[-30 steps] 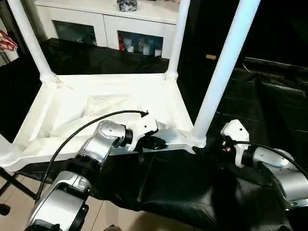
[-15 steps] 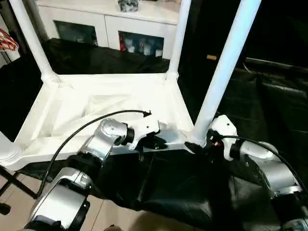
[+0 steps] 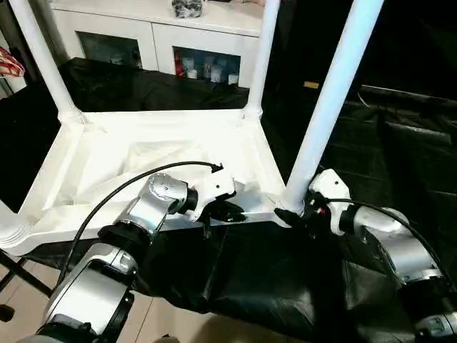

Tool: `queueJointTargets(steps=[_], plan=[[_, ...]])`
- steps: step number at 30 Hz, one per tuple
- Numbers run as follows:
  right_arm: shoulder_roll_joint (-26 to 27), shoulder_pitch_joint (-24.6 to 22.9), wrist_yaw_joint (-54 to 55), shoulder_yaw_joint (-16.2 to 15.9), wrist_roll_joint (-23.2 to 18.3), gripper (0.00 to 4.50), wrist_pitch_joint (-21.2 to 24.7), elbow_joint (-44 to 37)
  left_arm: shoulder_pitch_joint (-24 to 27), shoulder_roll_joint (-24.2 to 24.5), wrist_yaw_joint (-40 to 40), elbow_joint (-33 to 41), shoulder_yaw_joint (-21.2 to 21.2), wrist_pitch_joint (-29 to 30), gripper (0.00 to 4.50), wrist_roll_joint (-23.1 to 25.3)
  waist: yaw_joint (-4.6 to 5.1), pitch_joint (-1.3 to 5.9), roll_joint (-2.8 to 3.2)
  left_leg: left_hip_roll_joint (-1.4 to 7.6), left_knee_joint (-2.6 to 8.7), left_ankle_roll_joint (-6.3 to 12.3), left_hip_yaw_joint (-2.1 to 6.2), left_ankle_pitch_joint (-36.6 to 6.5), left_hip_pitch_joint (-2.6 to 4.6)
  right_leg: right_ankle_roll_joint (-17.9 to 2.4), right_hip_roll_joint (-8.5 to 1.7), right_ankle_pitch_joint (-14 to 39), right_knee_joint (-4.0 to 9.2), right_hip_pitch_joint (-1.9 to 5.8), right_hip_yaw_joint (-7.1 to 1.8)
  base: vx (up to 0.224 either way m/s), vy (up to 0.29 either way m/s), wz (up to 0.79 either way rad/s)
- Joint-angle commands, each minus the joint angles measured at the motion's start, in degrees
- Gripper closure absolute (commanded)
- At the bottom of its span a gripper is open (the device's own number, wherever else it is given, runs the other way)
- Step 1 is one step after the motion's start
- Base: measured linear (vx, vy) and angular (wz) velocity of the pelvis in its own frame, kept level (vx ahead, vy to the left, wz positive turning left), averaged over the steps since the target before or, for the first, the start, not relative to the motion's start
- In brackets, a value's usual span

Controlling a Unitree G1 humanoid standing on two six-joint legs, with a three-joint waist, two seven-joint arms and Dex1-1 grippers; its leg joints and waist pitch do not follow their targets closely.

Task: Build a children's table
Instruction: Rotate leg to tighten

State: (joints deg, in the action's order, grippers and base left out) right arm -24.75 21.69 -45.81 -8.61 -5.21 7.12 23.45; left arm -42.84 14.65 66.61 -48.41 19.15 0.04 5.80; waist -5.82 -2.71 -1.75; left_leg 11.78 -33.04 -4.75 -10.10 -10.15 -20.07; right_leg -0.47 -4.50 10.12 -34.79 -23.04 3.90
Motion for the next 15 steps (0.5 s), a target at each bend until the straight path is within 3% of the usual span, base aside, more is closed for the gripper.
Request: queueJointTargets(steps=[1, 4, 6, 9, 10, 15], plan=[[0.09, 0.96, -0.49, 0.02, -0.20, 0.29, 0.36, 1.02, 0.82, 0.66, 0.25, -2.34, 1.58, 1.49, 4.47, 1.74, -0.18, 3.08, -0.50, 1.16, 3.83, 1.82, 0.29, -15.29, 0.02, -9.62, -3.72, 19.40, 5.17, 2.73, -2.40, 0.000, 0.000, 0.00], [0.90, 1.79, -0.59, 0.20, -0.65, 0.36, 0.41, 2.47, 0.79, 0.72, 0.54, -2.62, 1.55, 1.17, 4.48, 1.69, -0.19, 3.10, -0.32, 1.22, 3.85, 1.68, 0.31, -15.55, 0.07, -9.82, -3.78, 19.65, 5.22, 2.66, -2.42, 0.000, 0.000, 0.00], [1.41, 2.14, -1.06, 0.36, -0.90, 0.79, 0.26, 3.19, 0.91, 0.80, 0.67, -2.65, 1.50, 0.88, 4.50, 1.61, -0.21, 3.12, -0.36, 1.25, 3.90, 1.71, 0.35, -15.40, 0.03, -9.88, -3.81, 19.51, 5.16, 2.72, -2.38, 0.000, 0.000, 0.00], [1.70, 2.35, -1.78, 0.15, -1.02, 0.87, 0.25, 3.68, 1.22, 1.02, 1.03, -2.27, 1.44, 0.77, 4.50, 1.48, -0.10, 3.07, -0.36, 1.29, 3.95, 1.66, 0.35, -15.70, 0.07, -9.97, -3.72, 19.42, 5.15, 2.67, -2.37, 0.000, 0.000, 0.00], [1.93, 2.46, -2.18, 0.16, -1.21, 1.14, 0.24, 4.12, 1.35, 1.16, 1.29, -2.12, 1.36, 0.76, 4.50, 1.45, -0.06, 3.09, -0.36, 1.26, 3.94, 1.68, 0.36, -15.79, -0.01, -10.05, -3.78, 19.55, 5.15, 2.73, -2.38, 0.000, 0.000, 0.00], [2.88, 3.12, -2.42, 0.61, -1.69, 1.45, -0.06, 5.77, 1.92, 1.92, 1.99, -1.17, 0.81, 0.93, 4.50, 0.95, 0.16, 3.06, -0.37, 1.29, 4.03, 1.55, 0.44, -15.95, -0.04, -10.00, -3.86, 20.31, 5.13, 2.67, -2.35, 0.000, 0.000, 0.00]])
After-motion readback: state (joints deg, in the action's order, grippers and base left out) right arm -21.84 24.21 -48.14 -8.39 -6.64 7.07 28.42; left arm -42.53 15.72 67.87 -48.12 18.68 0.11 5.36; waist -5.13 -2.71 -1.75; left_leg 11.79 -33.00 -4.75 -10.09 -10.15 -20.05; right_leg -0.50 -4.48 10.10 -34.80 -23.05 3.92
